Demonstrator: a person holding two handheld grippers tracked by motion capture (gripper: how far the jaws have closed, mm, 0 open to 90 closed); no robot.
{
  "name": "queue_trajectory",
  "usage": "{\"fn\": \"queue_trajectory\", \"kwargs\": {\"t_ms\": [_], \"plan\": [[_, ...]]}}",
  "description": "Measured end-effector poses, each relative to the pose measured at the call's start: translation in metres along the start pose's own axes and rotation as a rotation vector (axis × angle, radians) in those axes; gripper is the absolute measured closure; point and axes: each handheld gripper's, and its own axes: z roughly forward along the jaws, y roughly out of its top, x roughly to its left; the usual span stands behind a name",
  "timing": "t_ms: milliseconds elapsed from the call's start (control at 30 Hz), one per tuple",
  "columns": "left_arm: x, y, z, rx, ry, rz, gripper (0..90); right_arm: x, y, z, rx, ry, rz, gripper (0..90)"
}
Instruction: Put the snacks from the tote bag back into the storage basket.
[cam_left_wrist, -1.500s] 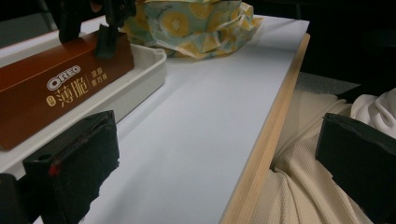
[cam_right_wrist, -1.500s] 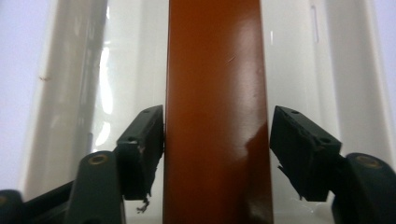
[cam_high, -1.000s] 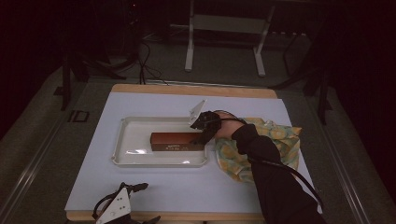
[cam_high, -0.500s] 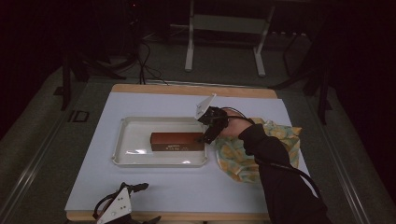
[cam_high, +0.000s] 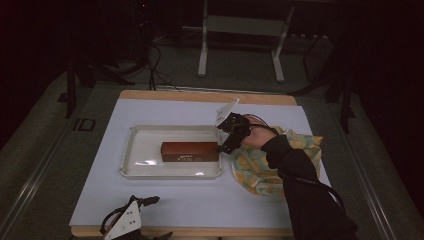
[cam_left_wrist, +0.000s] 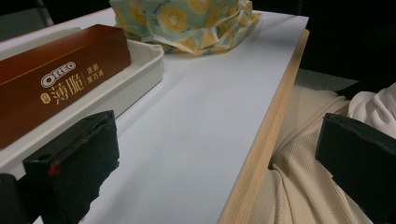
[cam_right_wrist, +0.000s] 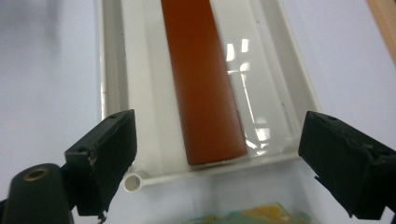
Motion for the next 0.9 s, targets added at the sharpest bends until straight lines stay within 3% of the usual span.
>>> {"fn": "queue_trajectory", "kwargs": {"t_ms": [300, 567, 633, 900], "plan": [[0.000, 0.000, 0.001, 0.006, -0.001, 0.002, 0.0, -0.001, -0.017, -0.022, -0.035, -0.023, 0.053, 13.7], [0.000, 0.000, 0.001, 0.006, 0.001, 0.000, 0.0, 0.000, -0.033, -0.034, -0.056, -0.043, 0.101, 13.8], [0.000, 0.000, 0.001, 0.006, 0.002, 0.000, 0.0, 0.000, -0.041, -0.039, -0.070, -0.051, 0.134, 14.0], [0.000, 0.000, 0.002, 0.007, 0.001, 0.000, 0.0, 0.003, -0.058, -0.049, -0.088, -0.066, 0.171, 14.0]]}}
